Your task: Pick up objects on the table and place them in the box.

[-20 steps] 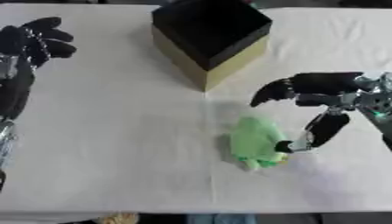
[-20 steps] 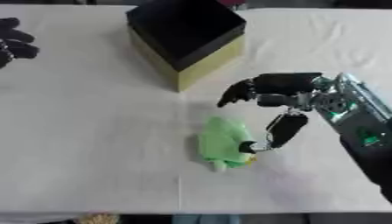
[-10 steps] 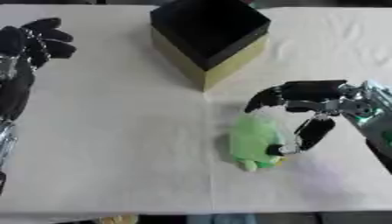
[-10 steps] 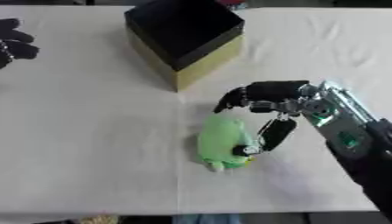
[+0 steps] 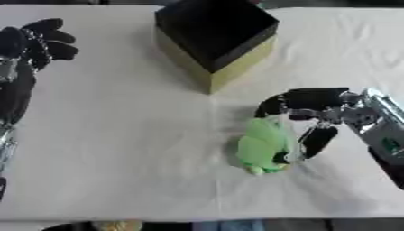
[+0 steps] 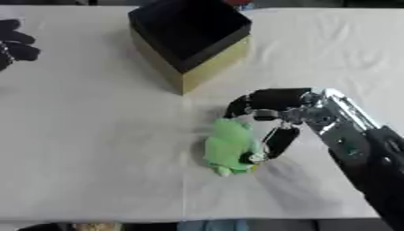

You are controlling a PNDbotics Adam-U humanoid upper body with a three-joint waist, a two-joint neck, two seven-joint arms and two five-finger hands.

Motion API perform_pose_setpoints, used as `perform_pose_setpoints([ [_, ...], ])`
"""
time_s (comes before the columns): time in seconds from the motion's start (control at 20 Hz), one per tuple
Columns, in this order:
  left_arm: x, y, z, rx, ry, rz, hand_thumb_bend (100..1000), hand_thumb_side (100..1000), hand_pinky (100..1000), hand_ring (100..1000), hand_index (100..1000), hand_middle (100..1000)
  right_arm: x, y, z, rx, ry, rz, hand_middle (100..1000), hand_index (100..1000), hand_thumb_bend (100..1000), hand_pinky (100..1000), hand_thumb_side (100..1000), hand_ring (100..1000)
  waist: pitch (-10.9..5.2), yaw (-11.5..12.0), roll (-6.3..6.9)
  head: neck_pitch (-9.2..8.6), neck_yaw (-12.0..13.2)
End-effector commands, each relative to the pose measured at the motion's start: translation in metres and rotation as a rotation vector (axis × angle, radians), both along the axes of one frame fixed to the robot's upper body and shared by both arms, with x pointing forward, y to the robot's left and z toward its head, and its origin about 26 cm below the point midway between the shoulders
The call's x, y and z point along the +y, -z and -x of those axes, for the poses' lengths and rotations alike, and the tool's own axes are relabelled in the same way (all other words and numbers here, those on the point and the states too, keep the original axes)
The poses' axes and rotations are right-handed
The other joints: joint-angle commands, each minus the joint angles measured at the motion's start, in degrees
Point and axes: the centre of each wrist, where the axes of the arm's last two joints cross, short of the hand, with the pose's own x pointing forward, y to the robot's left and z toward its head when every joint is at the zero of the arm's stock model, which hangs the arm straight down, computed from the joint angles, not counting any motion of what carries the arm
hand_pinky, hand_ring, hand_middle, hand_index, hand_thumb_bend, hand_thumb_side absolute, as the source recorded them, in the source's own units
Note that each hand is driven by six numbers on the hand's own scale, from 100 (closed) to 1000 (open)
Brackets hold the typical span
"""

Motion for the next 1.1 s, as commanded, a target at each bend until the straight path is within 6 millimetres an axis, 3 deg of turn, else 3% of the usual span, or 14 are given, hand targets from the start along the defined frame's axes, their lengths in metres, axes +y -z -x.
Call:
perform_pose_setpoints([
  [0.05,0.0,-0.008,0.0,-0.021,0.006,-0.011,640,1000,754,700,863,674,-0.004,-0.004,-0.002,-0.044,0.008,-0.022,689,648,211,717,167,775,-0.62,0.0,0.05,0.28,0.0],
  [0.15,0.0,-0.008,0.0,-0.022,0.006,-0.012,640,1000,754,700,863,674,-0.005,-0.004,-0.002,-0.06,0.006,-0.051,644,543,137,710,100,761,-0.62,0.0,0.01,0.28,0.0],
  [0.25,0.0,-0.008,0.0,-0.022,0.005,-0.012,640,1000,754,700,863,674,-0.005,-0.005,-0.001,-0.076,0.003,-0.077,619,460,100,704,100,751,-0.62,0.0,-0.03,0.28,0.0],
  [0.45,0.0,-0.008,0.0,-0.022,0.004,-0.012,640,1000,754,699,863,673,-0.007,-0.01,0.001,-0.101,-0.002,-0.127,601,348,100,696,100,740,-0.65,0.0,-0.11,0.28,0.1],
  [0.7,0.0,-0.008,0.001,-0.021,0.003,-0.016,640,1000,754,699,863,673,-0.014,-0.038,0.009,-0.134,-0.016,-0.176,602,345,100,694,100,739,-0.74,0.0,-0.3,0.28,0.2],
  [0.85,0.001,-0.008,0.001,-0.021,0.002,-0.018,640,1000,754,699,863,672,-0.021,-0.066,0.017,-0.157,-0.021,-0.199,605,344,100,695,128,739,-0.8,0.0,-0.46,0.28,0.2],
  [1.1,0.001,-0.008,0.001,-0.021,0.001,-0.022,640,1000,755,699,864,672,-0.035,-0.114,0.031,-0.208,0.004,-0.232,609,346,100,701,100,739,-0.91,0.0,-0.58,0.28,0.2],
])
